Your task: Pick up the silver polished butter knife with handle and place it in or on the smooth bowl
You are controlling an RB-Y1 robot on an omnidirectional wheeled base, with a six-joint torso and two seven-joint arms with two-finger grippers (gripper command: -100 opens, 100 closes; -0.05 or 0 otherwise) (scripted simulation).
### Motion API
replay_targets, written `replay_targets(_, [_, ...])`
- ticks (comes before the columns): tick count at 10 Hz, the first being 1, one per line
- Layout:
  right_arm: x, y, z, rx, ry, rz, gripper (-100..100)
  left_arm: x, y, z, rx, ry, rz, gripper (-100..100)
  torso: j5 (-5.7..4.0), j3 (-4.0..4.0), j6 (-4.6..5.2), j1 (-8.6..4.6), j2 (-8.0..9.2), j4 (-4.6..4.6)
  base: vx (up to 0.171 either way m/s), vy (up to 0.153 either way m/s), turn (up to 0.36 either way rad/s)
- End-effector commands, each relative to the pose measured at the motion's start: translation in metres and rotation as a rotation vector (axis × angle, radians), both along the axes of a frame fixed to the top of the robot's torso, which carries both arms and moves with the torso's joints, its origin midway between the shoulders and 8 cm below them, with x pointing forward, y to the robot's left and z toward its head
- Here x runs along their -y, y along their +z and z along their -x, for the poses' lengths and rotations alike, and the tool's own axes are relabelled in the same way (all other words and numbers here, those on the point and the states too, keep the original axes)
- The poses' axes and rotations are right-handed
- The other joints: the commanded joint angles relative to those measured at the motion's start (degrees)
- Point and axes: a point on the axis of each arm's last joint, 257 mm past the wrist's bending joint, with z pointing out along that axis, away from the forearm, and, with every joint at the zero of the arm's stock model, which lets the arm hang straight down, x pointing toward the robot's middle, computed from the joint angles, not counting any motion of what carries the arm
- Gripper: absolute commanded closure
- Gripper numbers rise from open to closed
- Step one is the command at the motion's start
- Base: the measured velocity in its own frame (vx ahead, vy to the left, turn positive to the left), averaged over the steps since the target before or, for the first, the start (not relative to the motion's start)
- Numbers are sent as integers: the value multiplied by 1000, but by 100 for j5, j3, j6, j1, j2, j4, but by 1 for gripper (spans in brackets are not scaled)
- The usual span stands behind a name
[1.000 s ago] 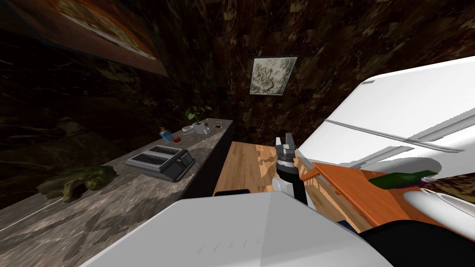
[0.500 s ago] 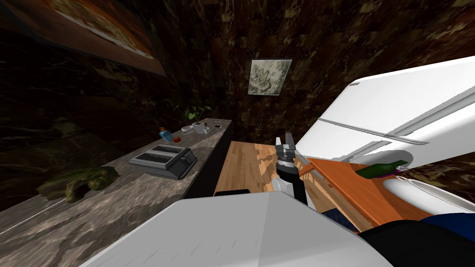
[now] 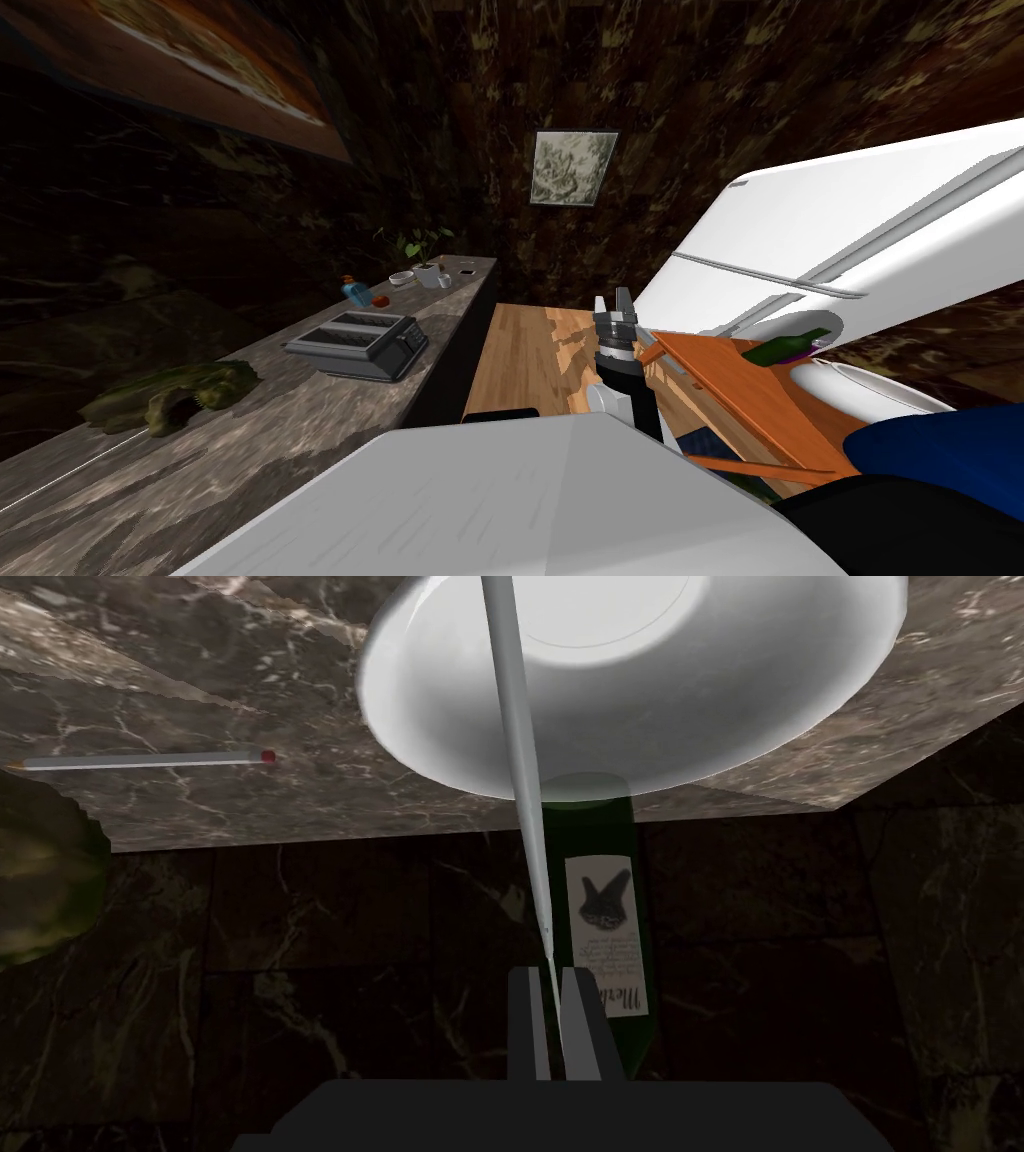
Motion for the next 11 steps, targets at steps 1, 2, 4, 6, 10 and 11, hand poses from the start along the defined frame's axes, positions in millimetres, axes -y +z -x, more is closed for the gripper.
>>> replay_targets(1, [0, 0, 0, 0, 0, 0, 0, 4, -1, 13, -8, 17, 9, 100, 0, 0, 0, 0, 0, 0, -32, 40, -39])
replay_targets(2, [0, 0, 0, 0, 0, 0, 0, 3, -1, 7, -6, 9, 5, 100, -2, -4, 4, -5, -6, -2, -18, 19, -8])
replay_targets(4, [0, 0, 0, 0, 0, 0, 0, 3, -1, 9, -7, 11, 5, -100, -4, -13, 8, -18, -22, -5, 0, 0, 0])
replay_targets(6, [0, 0, 0, 0, 0, 0, 0, 3, -1, 9, -7, 11, 5, -100, -5, -16, 8, -22, -27, -6, 0, 0, 0])
replay_targets(10, [0, 0, 0, 0, 0, 0, 0, -3, 15, -3, -6, 2, -1, -100, -8, -16, 8, -26, -26, -7, -8, -8, 24])
replay_targets(11, [0, 0, 0, 0, 0, 0, 0, -5, 23, -9, -6, -3, -4, -100, -8, -14, 8, -30, -23, -6, -14, -17, 43])
